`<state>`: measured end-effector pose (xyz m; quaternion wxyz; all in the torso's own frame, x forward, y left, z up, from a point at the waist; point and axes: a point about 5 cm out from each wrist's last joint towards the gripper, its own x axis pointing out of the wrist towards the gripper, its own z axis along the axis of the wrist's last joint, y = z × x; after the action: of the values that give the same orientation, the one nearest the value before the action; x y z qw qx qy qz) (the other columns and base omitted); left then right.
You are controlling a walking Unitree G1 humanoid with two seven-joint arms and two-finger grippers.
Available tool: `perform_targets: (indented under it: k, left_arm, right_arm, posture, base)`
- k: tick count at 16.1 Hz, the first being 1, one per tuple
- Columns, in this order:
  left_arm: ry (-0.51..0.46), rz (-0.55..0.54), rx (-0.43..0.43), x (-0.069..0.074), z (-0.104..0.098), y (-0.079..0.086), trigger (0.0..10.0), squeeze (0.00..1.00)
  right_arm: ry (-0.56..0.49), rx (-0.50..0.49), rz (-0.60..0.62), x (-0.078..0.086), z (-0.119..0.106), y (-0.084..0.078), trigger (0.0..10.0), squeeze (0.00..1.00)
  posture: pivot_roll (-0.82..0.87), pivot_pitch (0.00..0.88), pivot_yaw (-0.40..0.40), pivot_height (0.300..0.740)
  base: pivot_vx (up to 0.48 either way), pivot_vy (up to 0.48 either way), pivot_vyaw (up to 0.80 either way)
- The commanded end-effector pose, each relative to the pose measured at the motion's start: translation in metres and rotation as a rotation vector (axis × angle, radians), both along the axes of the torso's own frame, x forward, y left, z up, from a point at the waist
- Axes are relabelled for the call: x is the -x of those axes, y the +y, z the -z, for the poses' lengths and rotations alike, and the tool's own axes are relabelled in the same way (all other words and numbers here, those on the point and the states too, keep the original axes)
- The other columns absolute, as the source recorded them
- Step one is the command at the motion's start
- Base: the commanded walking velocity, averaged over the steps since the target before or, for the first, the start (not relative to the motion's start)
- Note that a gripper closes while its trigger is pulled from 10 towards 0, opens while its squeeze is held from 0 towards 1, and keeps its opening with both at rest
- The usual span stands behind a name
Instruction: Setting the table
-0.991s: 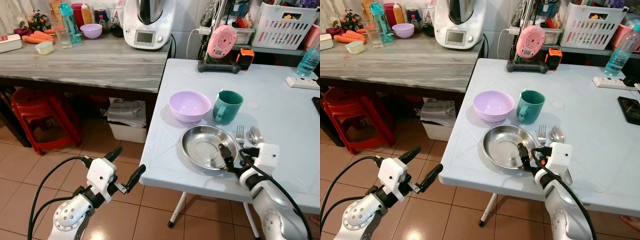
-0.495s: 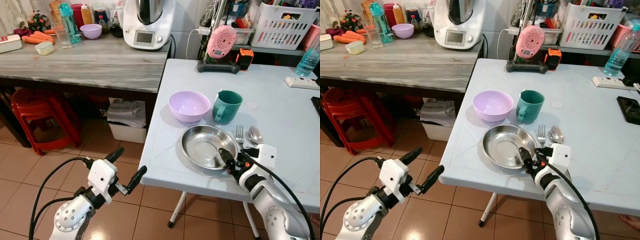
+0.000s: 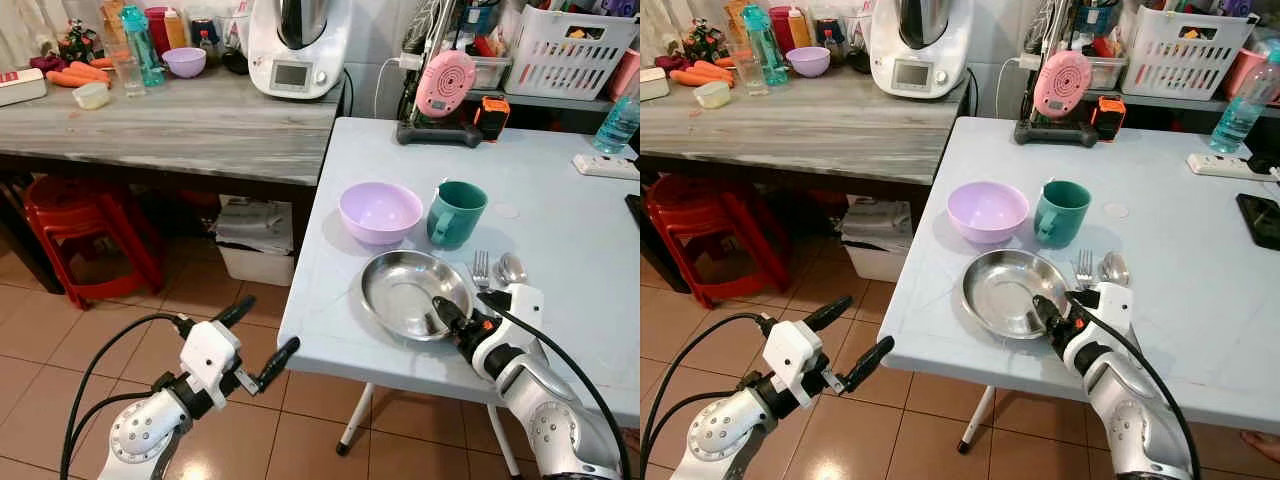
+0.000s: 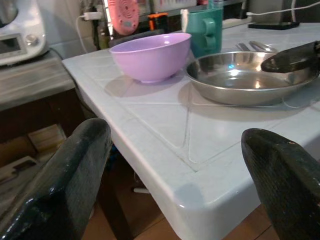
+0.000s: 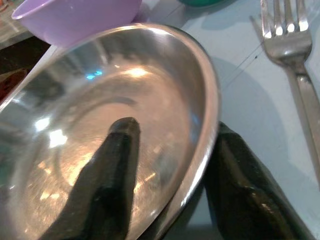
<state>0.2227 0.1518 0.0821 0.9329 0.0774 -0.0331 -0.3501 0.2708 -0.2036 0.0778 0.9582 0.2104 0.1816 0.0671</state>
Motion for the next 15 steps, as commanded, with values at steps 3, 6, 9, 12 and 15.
perform_targets:
  k: [3,6,9,12,15]
  left_arm:
    - [-0.004,0.041,-0.010,0.001,0.001,0.001,10.0,0.00]
    - [0.018,0.087,0.000,0.003,0.004,0.002,10.0,0.00]
    - [0.023,0.099,-0.001,0.003,0.007,0.003,10.0,0.00]
    - [0.031,0.105,0.006,0.002,0.011,0.002,10.0,0.00]
    - [0.018,0.121,0.016,0.000,0.009,-0.015,10.0,0.00]
  right_arm:
    - [0.005,-0.031,0.018,-0.002,-0.004,0.000,0.0,0.00]
    - [0.025,-0.040,0.028,-0.001,-0.002,0.000,0.0,0.00]
    - [0.043,-0.069,0.063,0.000,0.000,0.000,0.0,0.00]
    - [0.067,-0.121,0.094,0.003,0.005,0.001,0.0,0.00]
    - [0.097,-0.177,0.143,0.003,0.008,0.003,0.0,0.00]
  posture:
    - [0.00,0.000,-0.001,0.740]
    - [-0.01,0.000,-0.002,0.740]
    - [-0.01,0.000,-0.003,0.740]
    - [-0.01,0.000,-0.002,0.740]
    - [-0.01,0.000,-0.002,0.740]
  base:
    - [0.000,0.000,0.00]
    - [0.000,0.000,0.00]
    - [0.000,0.000,0.00]
    - [0.000,0.000,0.00]
    - [0.000,0.000,0.00]
